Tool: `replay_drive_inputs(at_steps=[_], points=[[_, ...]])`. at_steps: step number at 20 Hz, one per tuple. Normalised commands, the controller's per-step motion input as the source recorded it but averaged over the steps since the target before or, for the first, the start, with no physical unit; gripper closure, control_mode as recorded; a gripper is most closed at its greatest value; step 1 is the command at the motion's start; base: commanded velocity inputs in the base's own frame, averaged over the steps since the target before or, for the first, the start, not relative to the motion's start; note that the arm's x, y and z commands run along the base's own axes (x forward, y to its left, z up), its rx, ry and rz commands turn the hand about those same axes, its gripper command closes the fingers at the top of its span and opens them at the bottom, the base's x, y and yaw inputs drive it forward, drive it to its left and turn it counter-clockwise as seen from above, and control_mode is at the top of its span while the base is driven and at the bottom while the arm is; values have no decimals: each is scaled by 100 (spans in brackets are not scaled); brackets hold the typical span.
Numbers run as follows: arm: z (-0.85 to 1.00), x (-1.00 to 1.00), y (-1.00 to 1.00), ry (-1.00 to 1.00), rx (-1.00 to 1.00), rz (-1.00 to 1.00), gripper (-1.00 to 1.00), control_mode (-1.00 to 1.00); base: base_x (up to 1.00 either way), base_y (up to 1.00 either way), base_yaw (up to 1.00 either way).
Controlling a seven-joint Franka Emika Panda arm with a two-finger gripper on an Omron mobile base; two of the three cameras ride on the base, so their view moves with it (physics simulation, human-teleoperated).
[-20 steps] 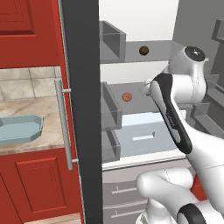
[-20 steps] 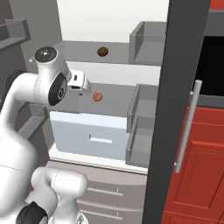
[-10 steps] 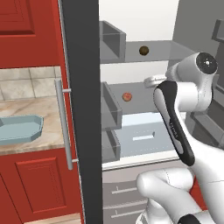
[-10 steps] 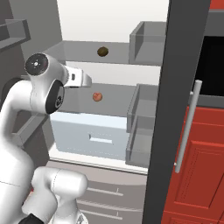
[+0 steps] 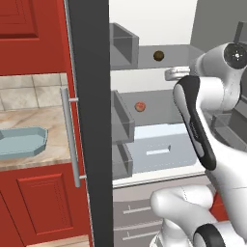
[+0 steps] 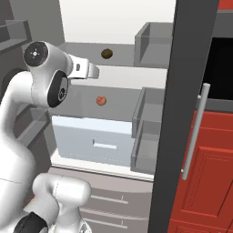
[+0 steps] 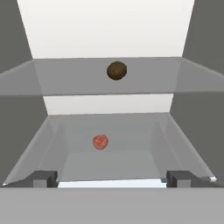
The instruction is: Pick the kiwi and peach from the fridge and place them inside the tupperware on the counter.
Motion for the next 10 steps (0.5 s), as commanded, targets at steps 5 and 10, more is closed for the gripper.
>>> replay_drive_inputs(at_steps=[5, 10], points=[[33, 21, -9, 0, 5, -6, -100, -100, 0, 0, 0], [3, 38, -21, 1, 6, 0, -100, -100, 0, 0, 0]])
